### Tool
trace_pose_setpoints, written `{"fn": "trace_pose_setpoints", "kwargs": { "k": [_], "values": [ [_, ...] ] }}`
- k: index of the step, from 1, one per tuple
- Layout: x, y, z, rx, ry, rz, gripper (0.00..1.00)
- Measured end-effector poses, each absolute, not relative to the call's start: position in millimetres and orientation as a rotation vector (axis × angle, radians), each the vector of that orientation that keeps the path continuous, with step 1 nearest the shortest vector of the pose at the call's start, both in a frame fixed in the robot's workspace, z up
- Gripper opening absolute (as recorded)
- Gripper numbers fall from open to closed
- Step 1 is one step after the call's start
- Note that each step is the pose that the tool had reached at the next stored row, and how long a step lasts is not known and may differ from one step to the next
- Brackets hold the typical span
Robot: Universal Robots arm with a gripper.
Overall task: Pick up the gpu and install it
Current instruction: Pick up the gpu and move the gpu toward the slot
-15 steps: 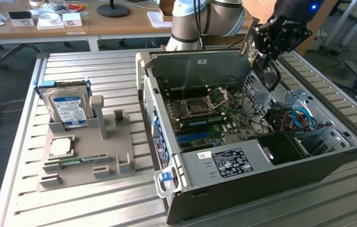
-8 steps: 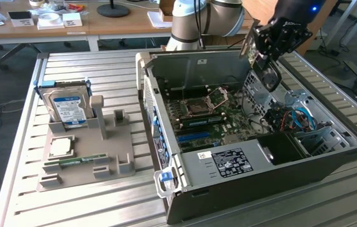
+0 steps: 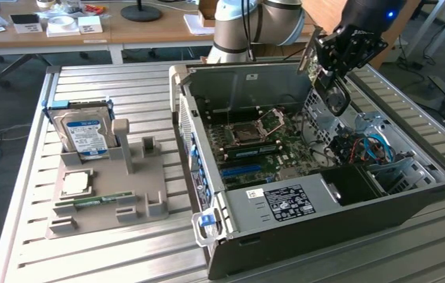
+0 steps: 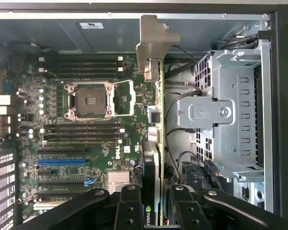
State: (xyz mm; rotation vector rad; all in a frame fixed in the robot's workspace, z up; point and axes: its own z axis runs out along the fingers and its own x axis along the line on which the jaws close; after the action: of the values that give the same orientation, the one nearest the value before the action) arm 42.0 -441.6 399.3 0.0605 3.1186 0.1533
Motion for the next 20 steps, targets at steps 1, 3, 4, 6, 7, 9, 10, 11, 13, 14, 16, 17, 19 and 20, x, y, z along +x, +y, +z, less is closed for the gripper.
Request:
{"fn": "trace_pose_setpoints", "kwargs": {
  "k": [1,3,4,6,7,9,10,11,13,14,16,17,19,20],
  "values": [
    [42.0,-441.6,399.3,0.06,3.119,0.153,0.26],
    [42.0,-441.6,399.1,0.06,3.119,0.154,0.26],
    [42.1,-441.9,399.1,0.06,3.119,0.154,0.26],
    [42.4,-443.5,399.1,0.06,3.119,0.154,0.26],
    [42.4,-444.6,399.2,0.06,3.119,0.154,0.26],
    [42.3,-446.6,399.1,0.06,3.119,0.154,0.26],
    [42.3,-447.2,398.7,0.06,3.119,0.153,0.26],
    [42.3,-447.6,397.8,0.06,3.119,0.154,0.26],
    [42.4,-448.2,396.1,0.06,3.119,0.153,0.26],
    [42.4,-448.2,395.6,0.06,3.119,0.153,0.26],
    [42.4,-448.4,393.9,0.06,3.119,0.153,0.26],
    [42.4,-448.4,392.7,0.06,3.119,0.153,0.26],
    [42.4,-448.6,390.5,0.06,3.119,0.153,0.26],
    [42.4,-448.7,389.6,0.06,3.119,0.153,0.26]
  ]
}}
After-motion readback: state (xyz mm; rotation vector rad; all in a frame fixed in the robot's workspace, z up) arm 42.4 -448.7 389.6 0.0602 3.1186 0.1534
